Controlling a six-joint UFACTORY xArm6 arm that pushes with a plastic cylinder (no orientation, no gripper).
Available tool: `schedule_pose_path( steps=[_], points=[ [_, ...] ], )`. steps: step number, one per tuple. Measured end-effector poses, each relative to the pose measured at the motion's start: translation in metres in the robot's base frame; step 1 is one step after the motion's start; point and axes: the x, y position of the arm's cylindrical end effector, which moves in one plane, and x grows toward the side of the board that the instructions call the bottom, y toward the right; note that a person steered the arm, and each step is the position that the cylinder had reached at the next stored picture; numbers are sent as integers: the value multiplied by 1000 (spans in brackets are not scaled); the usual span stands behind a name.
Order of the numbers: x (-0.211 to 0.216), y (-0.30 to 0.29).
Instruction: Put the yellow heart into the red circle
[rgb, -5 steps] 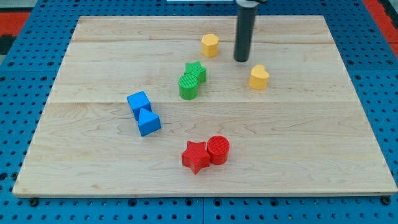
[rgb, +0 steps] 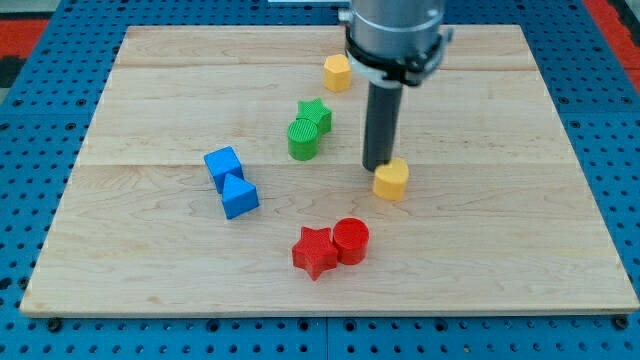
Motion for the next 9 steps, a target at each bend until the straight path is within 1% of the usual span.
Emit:
schedule_pose_path(
  steps=[2, 3, 4, 5, 6, 7, 8, 9],
  points=[
    [-37, 42],
    [9, 50],
    [33, 15],
    [52, -2],
    [59, -19],
    [54, -11],
    [-1, 79],
    [-82, 92]
  ],
)
